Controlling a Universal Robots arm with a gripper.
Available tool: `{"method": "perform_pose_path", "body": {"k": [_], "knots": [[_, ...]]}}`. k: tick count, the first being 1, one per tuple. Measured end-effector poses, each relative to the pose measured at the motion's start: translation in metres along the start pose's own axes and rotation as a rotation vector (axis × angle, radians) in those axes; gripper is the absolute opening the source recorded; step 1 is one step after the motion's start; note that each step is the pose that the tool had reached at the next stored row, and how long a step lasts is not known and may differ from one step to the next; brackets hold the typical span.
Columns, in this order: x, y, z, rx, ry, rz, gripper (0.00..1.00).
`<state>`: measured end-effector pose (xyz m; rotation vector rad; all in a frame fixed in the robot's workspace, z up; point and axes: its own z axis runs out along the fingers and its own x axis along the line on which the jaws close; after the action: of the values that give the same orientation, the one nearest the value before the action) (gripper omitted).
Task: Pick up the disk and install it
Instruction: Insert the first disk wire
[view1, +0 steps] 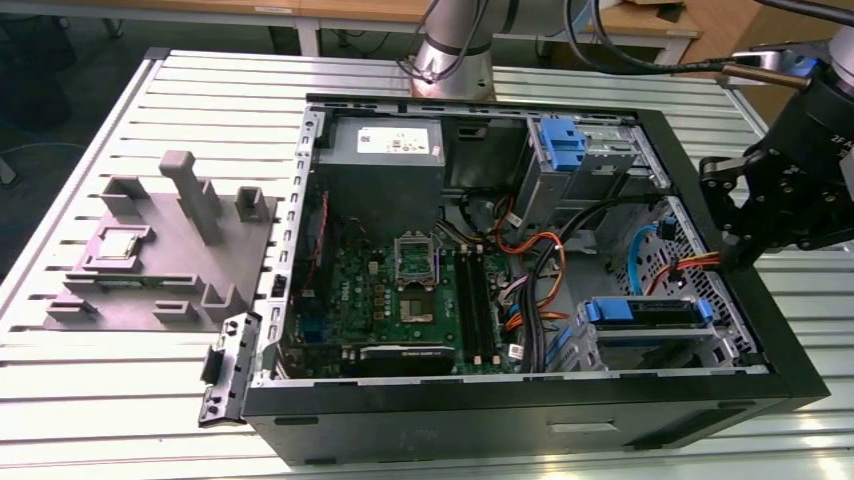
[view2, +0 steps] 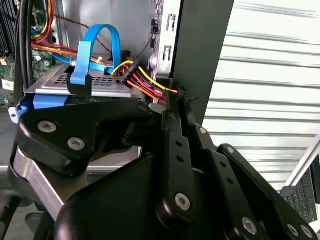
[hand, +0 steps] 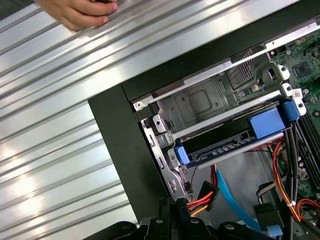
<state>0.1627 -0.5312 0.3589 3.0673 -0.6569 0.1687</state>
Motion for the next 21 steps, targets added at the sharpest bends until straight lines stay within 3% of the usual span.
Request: {"method": "perform_pose_path", "body": {"k": [5, 9, 14, 21], "knots": [[-0.0042, 0.0022, -0.0005, -0.0008, 0.0003, 0.000, 0.17], [-0.0181, 0.0090, -0.0021, -0.0007, 0.0004, 0.000, 0.17], [-0.0233, 0.0115, -0.0026, -0.0010, 0.0006, 0.002, 0.17], [-0.0235, 0.0115, -0.0018, -0.0144, 0.0035, 0.119, 0.17]]}}
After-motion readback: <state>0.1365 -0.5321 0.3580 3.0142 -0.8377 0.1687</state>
